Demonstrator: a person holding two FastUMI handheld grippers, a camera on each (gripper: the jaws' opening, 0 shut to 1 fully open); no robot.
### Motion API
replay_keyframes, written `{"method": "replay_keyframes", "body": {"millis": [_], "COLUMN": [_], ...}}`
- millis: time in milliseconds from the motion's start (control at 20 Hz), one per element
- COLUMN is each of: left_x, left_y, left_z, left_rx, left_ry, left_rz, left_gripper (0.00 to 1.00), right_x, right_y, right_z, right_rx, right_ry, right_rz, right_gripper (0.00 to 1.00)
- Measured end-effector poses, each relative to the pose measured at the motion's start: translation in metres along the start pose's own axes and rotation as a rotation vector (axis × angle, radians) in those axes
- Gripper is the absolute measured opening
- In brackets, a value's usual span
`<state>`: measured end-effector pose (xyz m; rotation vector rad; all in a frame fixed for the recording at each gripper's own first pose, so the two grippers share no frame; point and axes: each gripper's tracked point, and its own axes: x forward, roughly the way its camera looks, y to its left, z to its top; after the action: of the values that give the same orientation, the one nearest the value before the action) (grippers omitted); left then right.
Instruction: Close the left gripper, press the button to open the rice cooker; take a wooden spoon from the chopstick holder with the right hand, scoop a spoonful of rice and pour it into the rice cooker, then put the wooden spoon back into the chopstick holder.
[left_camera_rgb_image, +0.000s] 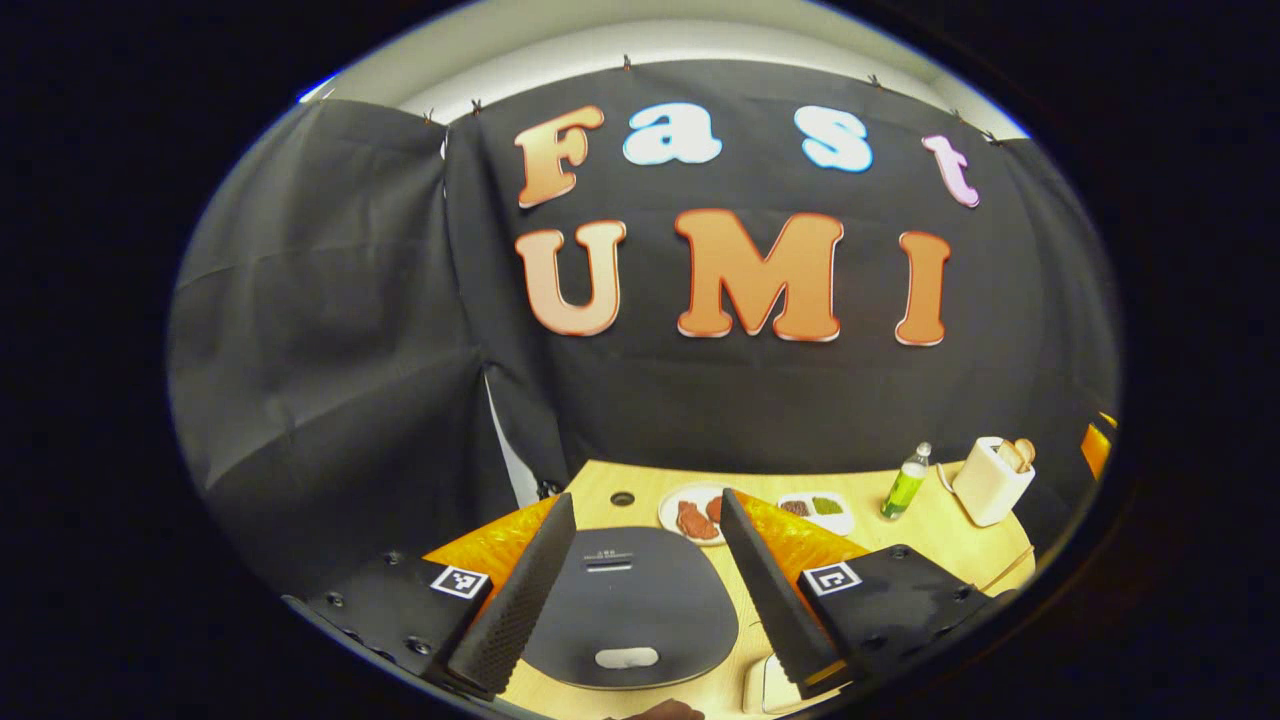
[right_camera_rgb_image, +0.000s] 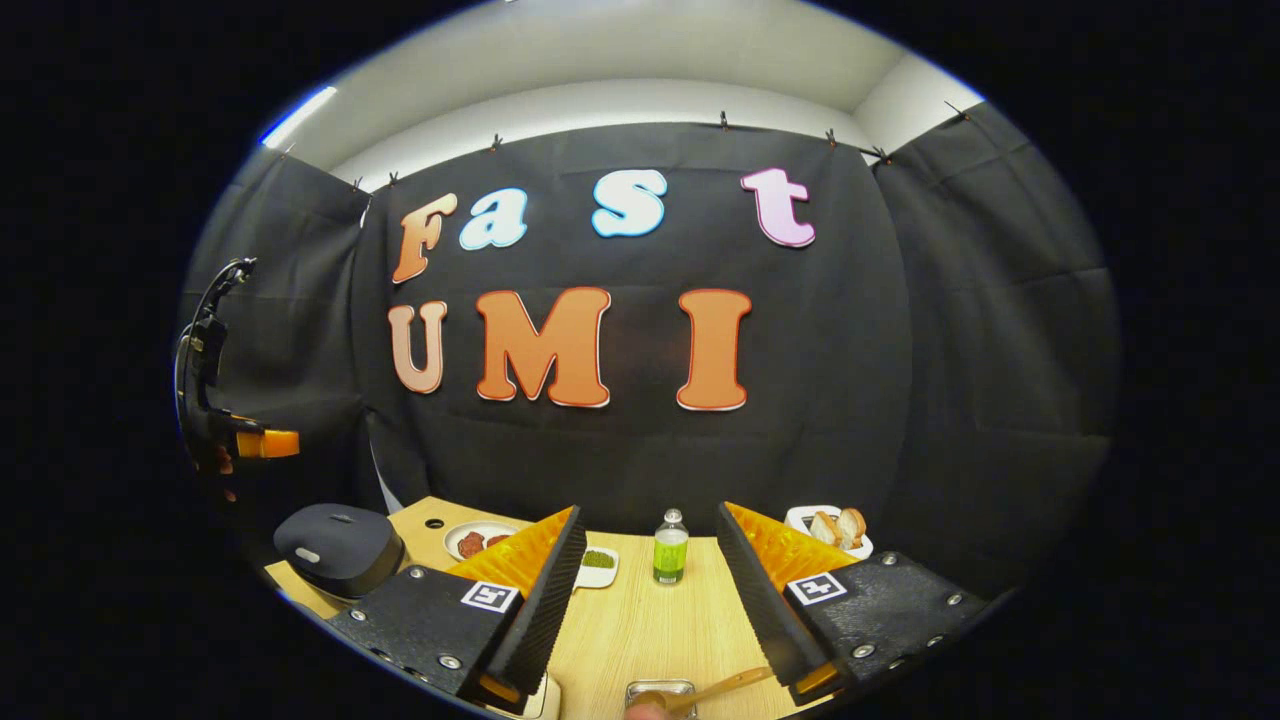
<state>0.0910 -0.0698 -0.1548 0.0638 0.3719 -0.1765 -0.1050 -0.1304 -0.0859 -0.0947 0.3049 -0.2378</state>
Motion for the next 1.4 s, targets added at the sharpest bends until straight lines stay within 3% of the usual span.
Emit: {"method": "replay_keyframes", "body": {"millis": [250,500,550,600,700,750,850,900,950,1100,1350,1400], "left_x": [-0.024,-0.043,-0.045,-0.046,-0.049,-0.049,-0.051,-0.05,-0.051,-0.054,-0.056,-0.058], "left_y": [-0.009,-0.018,-0.019,-0.017,-0.024,-0.025,-0.026,-0.026,-0.026,-0.025,-0.022,-0.022], "left_z": [0.044,0.058,0.059,0.061,0.064,0.065,0.067,0.068,0.067,0.067,0.07,0.07], "left_rx": [0.001,0.012,0.025,0.034,0.033,0.03,0.021,0.022,0.026,0.048,0.069,0.068], "left_ry": [-0.21,-0.324,-0.334,-0.344,-0.36,-0.36,-0.365,-0.369,-0.376,-0.398,-0.41,-0.409], "left_rz": [-0.013,-0.017,-0.006,0.004,-0.002,-0.006,-0.011,-0.01,-0.006,0.004,0.012,0.012], "left_gripper": [0.94,0.94,0.94,0.94,0.94,0.94,0.94,0.94,0.94,0.94,1.0,1.0], "right_x": [-0.007,-0.012,-0.012,-0.012,-0.011,-0.012,-0.011,-0.011,-0.011,-0.012,-0.012,-0.012], "right_y": [0.013,0.007,0.007,0.008,0.011,0.013,0.015,0.016,0.016,0.02,0.029,0.031], "right_z": [0.039,0.047,0.042,0.038,0.038,0.038,0.035,0.035,0.034,0.036,0.041,0.043], "right_rx": [-0.007,-0.025,-0.037,-0.04,-0.026,-0.017,-0.01,-0.016,-0.023,-0.029,-0.005,-0.003], "right_ry": [-0.081,-0.169,-0.156,-0.148,-0.139,-0.135,-0.129,-0.126,-0.126,-0.138,-0.157,-0.163], "right_rz": [0.016,-0.009,-0.015,-0.014,-0.009,-0.003,0.007,0.01,0.011,0.02,0.037,0.041], "right_gripper": [0.83,0.83,0.92,0.84,0.85,0.8,0.82,0.91,0.87,0.92,0.87,0.92]}}
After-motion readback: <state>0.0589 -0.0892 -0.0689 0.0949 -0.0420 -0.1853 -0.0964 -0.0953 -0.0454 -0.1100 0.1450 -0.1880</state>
